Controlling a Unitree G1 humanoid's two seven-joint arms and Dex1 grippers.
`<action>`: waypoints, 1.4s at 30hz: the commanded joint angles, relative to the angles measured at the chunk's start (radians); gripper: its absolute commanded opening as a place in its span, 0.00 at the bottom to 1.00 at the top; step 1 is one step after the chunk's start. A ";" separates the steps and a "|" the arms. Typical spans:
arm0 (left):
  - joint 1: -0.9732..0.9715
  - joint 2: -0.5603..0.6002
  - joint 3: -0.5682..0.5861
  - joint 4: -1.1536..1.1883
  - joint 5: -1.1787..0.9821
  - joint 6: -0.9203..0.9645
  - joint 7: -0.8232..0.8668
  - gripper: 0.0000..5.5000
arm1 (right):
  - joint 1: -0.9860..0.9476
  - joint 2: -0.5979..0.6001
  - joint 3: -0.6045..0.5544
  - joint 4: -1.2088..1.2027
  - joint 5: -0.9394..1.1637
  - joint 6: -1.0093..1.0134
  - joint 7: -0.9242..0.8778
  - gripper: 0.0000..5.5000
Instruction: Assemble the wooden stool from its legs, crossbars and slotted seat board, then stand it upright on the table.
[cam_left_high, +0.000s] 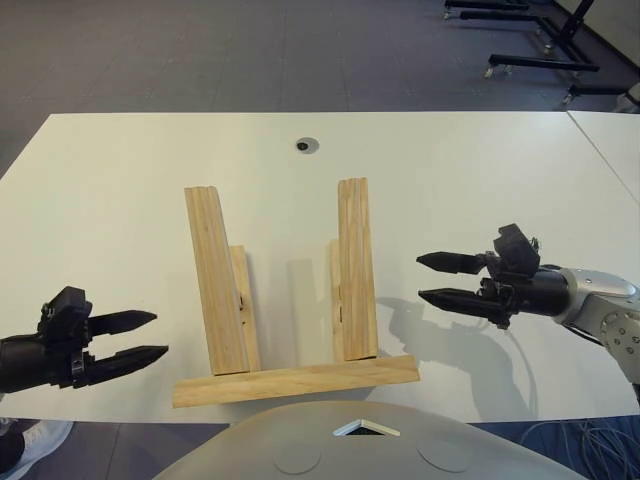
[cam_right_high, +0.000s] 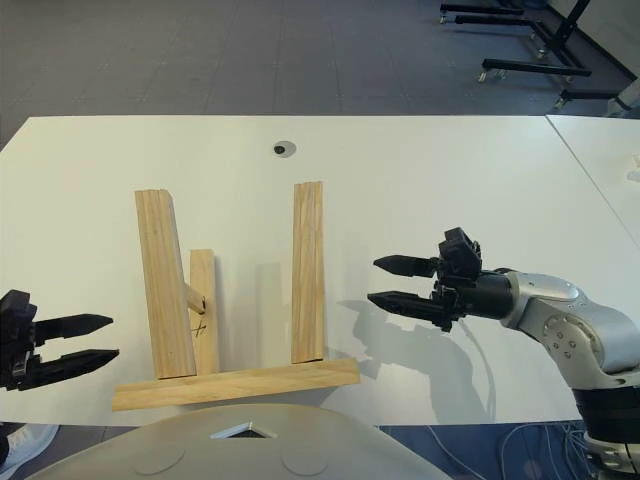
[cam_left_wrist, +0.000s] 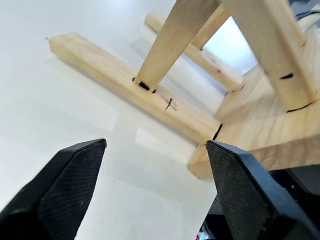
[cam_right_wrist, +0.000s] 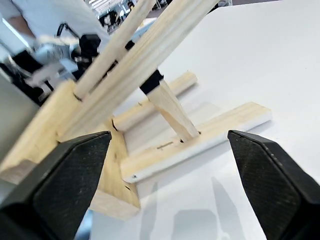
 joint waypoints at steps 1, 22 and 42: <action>0.040 0.030 -0.082 0.021 0.209 -0.216 -0.029 0.67 | 0.011 -0.036 0.085 0.058 -0.290 -0.268 0.083 0.78; 0.006 -0.138 -0.506 -0.133 0.427 -0.335 0.197 0.67 | 0.048 0.231 0.376 0.422 -0.673 -0.799 0.037 0.78; -0.122 -0.059 -0.420 0.118 0.397 -0.418 0.155 0.67 | -0.141 0.146 0.423 0.438 -0.578 -0.604 0.212 0.78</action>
